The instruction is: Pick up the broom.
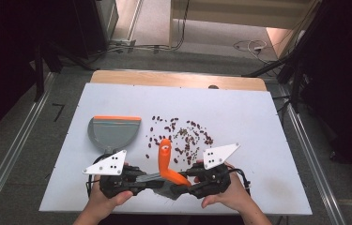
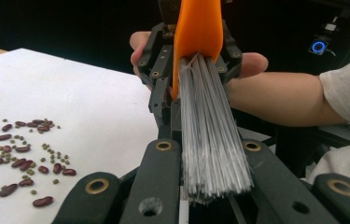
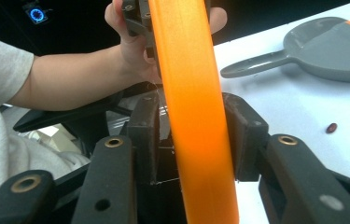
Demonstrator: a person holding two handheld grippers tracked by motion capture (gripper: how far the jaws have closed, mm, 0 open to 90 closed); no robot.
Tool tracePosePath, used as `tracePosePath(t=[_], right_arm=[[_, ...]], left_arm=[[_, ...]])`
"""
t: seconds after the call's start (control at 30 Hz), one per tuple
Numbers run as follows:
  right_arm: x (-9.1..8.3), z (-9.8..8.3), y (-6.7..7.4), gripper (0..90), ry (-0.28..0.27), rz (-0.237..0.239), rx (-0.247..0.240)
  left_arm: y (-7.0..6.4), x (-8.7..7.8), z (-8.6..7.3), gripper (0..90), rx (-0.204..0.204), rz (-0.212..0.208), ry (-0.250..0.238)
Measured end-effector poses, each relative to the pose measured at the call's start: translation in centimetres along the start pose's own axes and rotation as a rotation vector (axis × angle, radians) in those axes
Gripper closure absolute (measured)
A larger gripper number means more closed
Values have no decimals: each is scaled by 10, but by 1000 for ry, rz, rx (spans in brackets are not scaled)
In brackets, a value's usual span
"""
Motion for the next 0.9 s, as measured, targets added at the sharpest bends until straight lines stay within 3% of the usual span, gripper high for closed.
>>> tracePosePath(t=[0.17,0.3,0.43,0.67,0.77,0.9], right_arm=[[0,0,1,667,13,-11,-22],[2,3,6,679,37,-48,-37],[2,6,9,682,46,-86,-26],[-2,6,6,682,58,-176,1],[-7,5,1,683,40,-210,34],[-15,5,-4,683,22,-284,66]], left_arm=[[2,0,-1,855,-8,-1,0],[4,0,-3,844,-21,-3,-10],[5,0,-4,780,-45,26,-27],[16,-11,-8,394,-91,204,-65],[19,-15,-9,248,-83,279,-52],[21,-17,-11,96,-89,342,-50]])
Point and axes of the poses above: each handheld gripper's, and its own axes: x roughly forward along the jaws, z roughly out of its top, y roughly to its left, the point moved 1 cm from there along x, roughly forward along the jaws, and after that the axes turned 11 degrees about z, right-handed, at the moved point
